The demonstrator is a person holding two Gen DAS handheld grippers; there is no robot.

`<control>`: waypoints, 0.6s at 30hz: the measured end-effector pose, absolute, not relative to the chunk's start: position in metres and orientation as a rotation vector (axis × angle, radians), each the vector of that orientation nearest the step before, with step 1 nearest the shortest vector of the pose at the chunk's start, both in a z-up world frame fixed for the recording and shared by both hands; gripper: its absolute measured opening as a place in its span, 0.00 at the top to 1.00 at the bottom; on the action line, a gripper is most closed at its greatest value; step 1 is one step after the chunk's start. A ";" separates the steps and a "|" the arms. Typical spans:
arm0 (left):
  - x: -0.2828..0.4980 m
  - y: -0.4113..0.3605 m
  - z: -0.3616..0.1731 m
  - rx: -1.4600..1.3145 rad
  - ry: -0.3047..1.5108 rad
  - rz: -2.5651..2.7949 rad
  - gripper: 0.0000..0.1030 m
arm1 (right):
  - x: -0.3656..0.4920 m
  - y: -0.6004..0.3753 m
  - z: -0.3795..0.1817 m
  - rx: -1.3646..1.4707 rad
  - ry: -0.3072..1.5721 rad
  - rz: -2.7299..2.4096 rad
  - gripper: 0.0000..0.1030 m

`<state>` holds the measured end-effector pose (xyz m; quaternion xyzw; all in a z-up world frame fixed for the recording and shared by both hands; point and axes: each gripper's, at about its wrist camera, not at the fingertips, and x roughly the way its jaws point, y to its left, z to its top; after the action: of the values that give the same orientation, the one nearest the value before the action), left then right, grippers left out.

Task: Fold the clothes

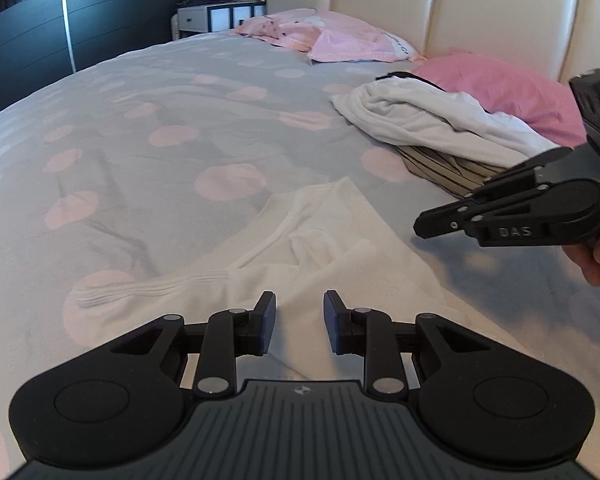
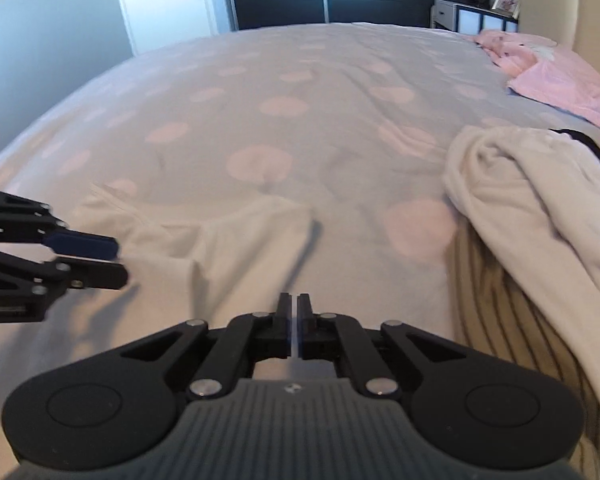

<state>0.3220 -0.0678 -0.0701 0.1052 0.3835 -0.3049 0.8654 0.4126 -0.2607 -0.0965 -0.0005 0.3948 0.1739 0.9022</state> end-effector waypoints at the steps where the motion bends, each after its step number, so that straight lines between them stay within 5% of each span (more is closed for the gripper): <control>1: 0.322 -0.064 -0.068 0.206 0.805 -0.644 0.77 | 0.410 -0.258 -0.097 -0.005 0.823 0.377 0.95; 10: 0.310 -0.053 -0.067 0.239 0.813 -0.648 0.77 | 0.384 -0.253 -0.114 -0.077 0.885 0.426 0.94; 12: 0.308 -0.050 -0.067 0.240 0.813 -0.652 0.77 | 0.383 -0.257 -0.112 -0.079 0.886 0.411 0.71; 15: 0.306 -0.045 -0.068 0.242 0.820 -0.648 0.77 | 0.378 -0.266 -0.115 -0.020 0.904 0.409 0.65; 17: 0.307 -0.043 -0.070 0.236 0.825 -0.643 0.77 | 0.375 -0.262 -0.116 -0.018 0.889 0.414 0.73; 18: 0.307 -0.043 -0.071 0.230 0.829 -0.641 0.77 | 0.373 -0.256 -0.115 -0.038 0.879 0.426 0.92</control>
<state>0.3069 -0.0429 -0.0705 0.1097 0.3947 -0.3052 0.8597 0.3728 -0.2560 -0.1149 -0.0181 0.4222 0.2047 0.8829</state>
